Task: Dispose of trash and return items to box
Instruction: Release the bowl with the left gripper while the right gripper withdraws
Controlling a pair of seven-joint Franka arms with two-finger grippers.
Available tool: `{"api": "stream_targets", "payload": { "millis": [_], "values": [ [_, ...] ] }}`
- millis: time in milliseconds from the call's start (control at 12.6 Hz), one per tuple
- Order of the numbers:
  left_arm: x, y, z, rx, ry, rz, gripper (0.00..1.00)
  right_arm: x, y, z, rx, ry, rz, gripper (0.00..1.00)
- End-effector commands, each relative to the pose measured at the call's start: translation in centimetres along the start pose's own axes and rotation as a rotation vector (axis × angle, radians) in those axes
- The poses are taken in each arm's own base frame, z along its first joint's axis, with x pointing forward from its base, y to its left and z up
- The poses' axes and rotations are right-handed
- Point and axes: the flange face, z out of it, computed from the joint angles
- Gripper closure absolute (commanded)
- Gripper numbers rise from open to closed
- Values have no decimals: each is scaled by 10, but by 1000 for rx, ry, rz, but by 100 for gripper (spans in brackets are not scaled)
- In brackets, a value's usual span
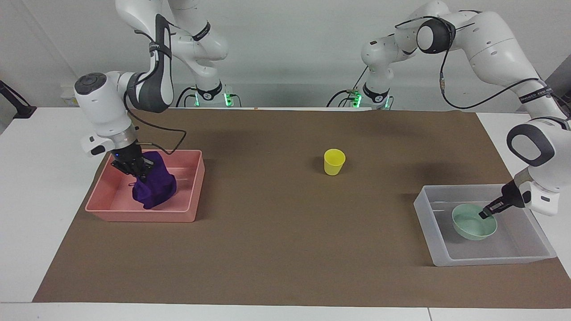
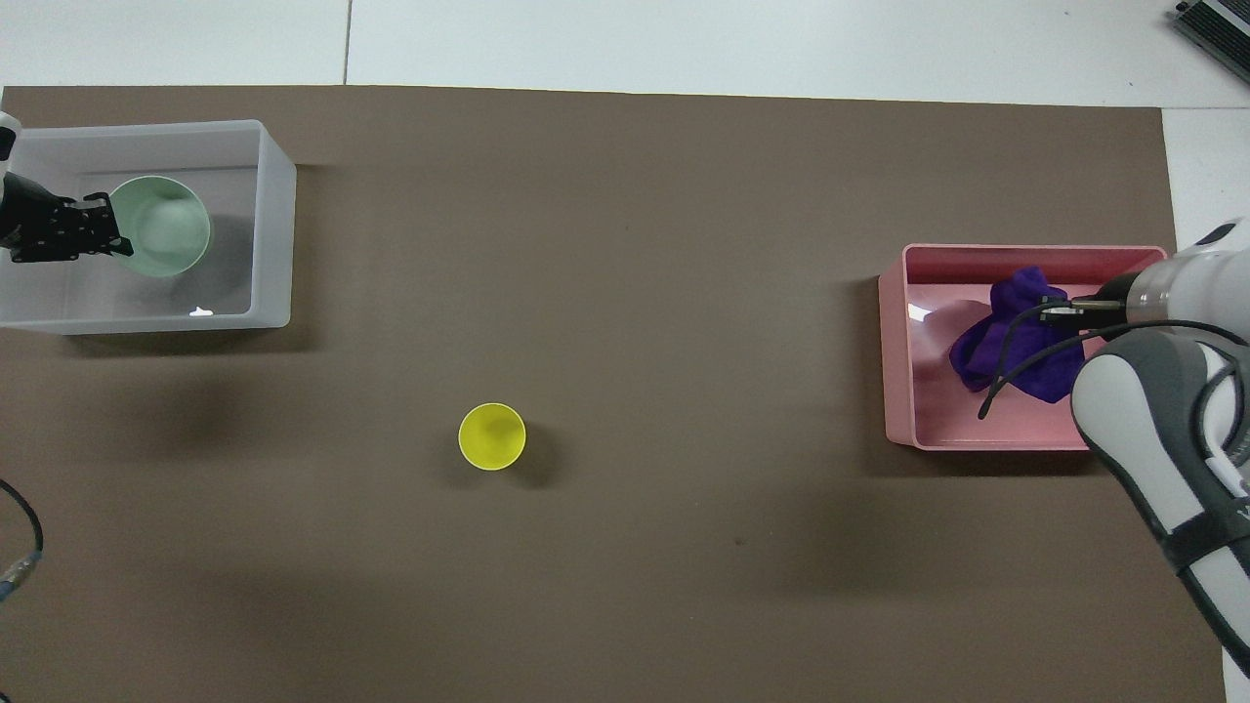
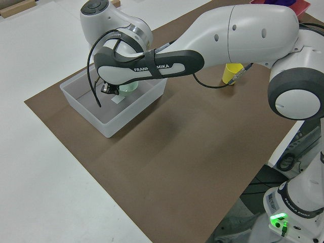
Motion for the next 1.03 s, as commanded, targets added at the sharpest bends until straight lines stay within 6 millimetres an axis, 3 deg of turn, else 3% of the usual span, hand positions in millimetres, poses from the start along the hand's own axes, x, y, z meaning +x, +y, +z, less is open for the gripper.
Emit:
{"api": "stream_targets", "payload": {
  "millis": [0,79,158,237,396,633,791,950],
  "values": [
    [7,2,8,9,17,16,59,-2,2,15,-9,6,-14,25],
    [7,4,5,8,23,17,11,-1,1,15,-10,18,-16,0],
    [7,11,-2,3,33,22,0,0,1,14,-10,21,-17,0],
    [6,14,-7,3,29,25,0,2,-1,12,-9,22,-22,0],
    [-3,27,-46,3,61,45,0,9,-10,-4,-6,20,-25,0],
    [-37,67,-100,1,5,102,0,16,-35,-47,0,-27,18,0],
    [-77,112,-138,5,-49,178,0,10,-56,-76,-19,-42,46,0],
    [-123,167,-149,24,-141,251,0,-3,-83,-108,-24,-58,77,0]
  ]
}}
